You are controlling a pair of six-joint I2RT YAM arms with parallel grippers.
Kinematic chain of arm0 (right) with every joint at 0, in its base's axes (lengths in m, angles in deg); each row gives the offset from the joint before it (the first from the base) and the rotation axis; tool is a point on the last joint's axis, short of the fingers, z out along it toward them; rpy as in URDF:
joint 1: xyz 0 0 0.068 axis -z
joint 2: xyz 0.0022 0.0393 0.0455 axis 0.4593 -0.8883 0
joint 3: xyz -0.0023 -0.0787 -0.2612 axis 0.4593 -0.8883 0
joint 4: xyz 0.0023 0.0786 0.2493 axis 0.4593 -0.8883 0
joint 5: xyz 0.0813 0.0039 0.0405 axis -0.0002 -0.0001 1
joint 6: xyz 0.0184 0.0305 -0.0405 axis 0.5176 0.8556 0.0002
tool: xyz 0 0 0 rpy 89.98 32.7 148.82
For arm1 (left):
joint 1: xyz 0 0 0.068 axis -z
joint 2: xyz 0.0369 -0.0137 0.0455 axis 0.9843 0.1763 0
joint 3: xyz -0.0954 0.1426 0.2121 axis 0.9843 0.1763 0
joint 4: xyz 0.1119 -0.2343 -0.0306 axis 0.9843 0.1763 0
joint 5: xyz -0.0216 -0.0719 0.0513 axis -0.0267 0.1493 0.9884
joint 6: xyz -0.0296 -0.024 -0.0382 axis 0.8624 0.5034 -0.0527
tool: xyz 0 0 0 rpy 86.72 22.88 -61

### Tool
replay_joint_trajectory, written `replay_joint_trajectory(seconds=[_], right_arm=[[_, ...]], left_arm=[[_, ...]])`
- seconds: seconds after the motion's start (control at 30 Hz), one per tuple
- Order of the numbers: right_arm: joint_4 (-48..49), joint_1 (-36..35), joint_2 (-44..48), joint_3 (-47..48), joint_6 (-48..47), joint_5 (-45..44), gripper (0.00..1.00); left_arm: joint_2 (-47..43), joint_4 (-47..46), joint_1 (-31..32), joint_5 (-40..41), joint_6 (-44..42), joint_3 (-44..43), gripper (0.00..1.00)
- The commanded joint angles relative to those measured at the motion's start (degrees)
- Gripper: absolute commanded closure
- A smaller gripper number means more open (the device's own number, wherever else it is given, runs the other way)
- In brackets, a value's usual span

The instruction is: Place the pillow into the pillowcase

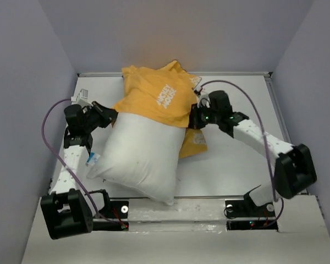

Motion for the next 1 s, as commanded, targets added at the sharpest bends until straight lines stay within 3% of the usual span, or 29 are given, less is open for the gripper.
replay_joint_trajectory(seconds=[0.0,0.1,0.2,0.23,0.27,0.33,0.4,0.47,0.5,0.53,0.6,0.63,0.67,0.7,0.77,0.8,0.83,0.87,0.9,0.97], right_arm=[[-4.45,2.27,16.67,20.58,5.40,34.69,1.00],[-4.10,8.24,13.17,33.34,14.10,40.65,1.00],[3.51,16.33,1.85,37.50,27.88,45.49,1.00],[3.72,16.95,-0.88,37.06,28.78,43.68,1.00],[1.37,16.96,-3.17,35.93,26.62,40.88,1.00],[-5.03,15.30,-7.14,30.05,22.22,37.87,1.00],[-9.02,10.22,-1.57,23.21,15.80,30.88,1.00],[-8.06,8.70,2.24,17.38,15.35,32.92,1.00],[-6.40,8.70,4.00,16.59,16.83,39.38,1.00],[1.09,8.70,7.49,14.06,24.32,42.57,1.00],[11.84,8.70,10.16,11.15,33.93,43.49,1.00],[20.68,8.70,9.12,9.83,38.42,41.66,1.00],[21.47,10.52,5.81,10.25,41.77,40.86,1.00],[19.73,11.15,1.33,17.65,41.45,41.72,1.00],[17.78,11.16,-7.63,28.21,42.24,39.64,1.00],[15.26,11.16,-8.72,30.36,39.46,37.09,1.00],[10.97,11.16,-9.25,30.55,37.43,35.50,1.00],[10.67,11.16,-9.95,25.77,37.23,34.88,1.00],[11.79,11.16,-10.05,25.72,37.23,34.87,1.00],[14.26,11.16,-10.05,14.77,35.56,33.91,1.00]], left_arm=[[-10.54,-10.97,-0.45,-12.94,13.42,-14.55,1.00],[-10.02,-16.93,-2.03,-16.10,19.50,-16.68,1.00],[-6.51,-25.52,-4.06,-17.52,27.75,-13.71,1.00],[-5.98,-31.13,-4.15,-17.26,37.53,-8.12,1.00],[-5.63,-43.19,-4.06,-16.91,43.11,-4.93,1.00],[-6.58,-48.84,-4.06,-15.50,50.17,0.26,1.00],[-9.64,-44.92,-4.85,-16.90,48.89,1.78,1.00],[-13.68,-40.52,-3.89,-16.47,46.94,2.04,1.00],[-14.67,-41.29,-3.19,-16.20,48.25,2.83,1.00],[-15.02,-44.08,-0.31,-16.81,50.96,5.44,1.00],[-15.90,-54.16,4.09,-13.33,58.33,9.67,1.00],[-15.82,-50.65,7.07,-7.82,54.28,10.04,1.00],[-13.03,-36.51,6.58,-5.94,47.36,4.82,1.00],[-10.74,-34.46,5.71,-3.48,37.03,1.11,1.00],[-6.43,-25.37,7.96,-1.45,27.91,-8.45,1.00],[-7.11,-25.73,9.20,2.39,24.82,-8.68,1.00],[-8.07,-24.61,11.65,4.34,21.14,-8.85,1.00],[-10.35,-14.85,13.41,6.97,17.27,-9.64,1.00],[-12.02,-11.88,13.43,9.00,14.45,-8.52,1.00],[-20.33,-10.71,13.52,15.33,12.40,0.78,1.00]])
